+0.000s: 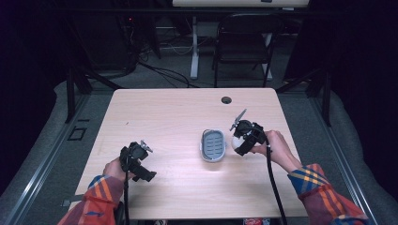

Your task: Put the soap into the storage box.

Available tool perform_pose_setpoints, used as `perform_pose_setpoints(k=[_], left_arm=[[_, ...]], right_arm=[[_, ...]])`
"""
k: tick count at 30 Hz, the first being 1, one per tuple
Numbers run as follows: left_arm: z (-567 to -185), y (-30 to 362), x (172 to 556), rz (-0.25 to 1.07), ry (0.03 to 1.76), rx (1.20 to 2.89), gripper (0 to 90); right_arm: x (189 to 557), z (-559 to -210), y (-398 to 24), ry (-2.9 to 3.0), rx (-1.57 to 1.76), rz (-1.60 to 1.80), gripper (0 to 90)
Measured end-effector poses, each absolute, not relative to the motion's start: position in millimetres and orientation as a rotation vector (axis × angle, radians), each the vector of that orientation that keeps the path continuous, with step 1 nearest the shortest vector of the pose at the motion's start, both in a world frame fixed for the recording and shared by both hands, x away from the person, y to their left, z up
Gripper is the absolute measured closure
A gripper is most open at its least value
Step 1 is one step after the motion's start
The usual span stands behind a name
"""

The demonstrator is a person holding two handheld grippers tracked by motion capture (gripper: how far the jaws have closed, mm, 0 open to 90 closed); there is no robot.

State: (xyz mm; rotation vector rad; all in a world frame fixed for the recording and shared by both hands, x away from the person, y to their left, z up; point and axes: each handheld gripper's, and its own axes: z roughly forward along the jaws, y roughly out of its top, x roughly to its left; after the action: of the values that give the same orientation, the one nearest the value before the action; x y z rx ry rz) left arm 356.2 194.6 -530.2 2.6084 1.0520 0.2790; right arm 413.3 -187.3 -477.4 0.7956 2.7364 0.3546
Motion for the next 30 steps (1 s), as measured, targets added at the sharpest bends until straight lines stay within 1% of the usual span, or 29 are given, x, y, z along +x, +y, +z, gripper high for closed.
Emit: perform_pose_setpoints(k=[7, 15, 16, 30], left_arm=[[-529.9, 194.8, 356.3, 0.277, 1.052, 2.611, 0.2], [-530.2, 194.6, 356.1, 0.275, 1.054, 2.611, 0.2], [-530.4, 194.8, 356.1, 0.275, 1.054, 2.61, 0.2], [-531.1, 194.6, 355.9, 0.27, 1.061, 2.609, 0.2]], right_arm=[[419.0, -466.4, -175.9, 2.741, 0.761, 0.376, 23.6], [422.5, -461.8, -165.2, 2.74, 0.745, 0.414, 23.5], [423.4, -459.5, -163.6, 2.746, 0.724, 0.377, 23.6], [428.9, -457.3, -143.7, 2.761, 0.688, 0.404, 23.6]])
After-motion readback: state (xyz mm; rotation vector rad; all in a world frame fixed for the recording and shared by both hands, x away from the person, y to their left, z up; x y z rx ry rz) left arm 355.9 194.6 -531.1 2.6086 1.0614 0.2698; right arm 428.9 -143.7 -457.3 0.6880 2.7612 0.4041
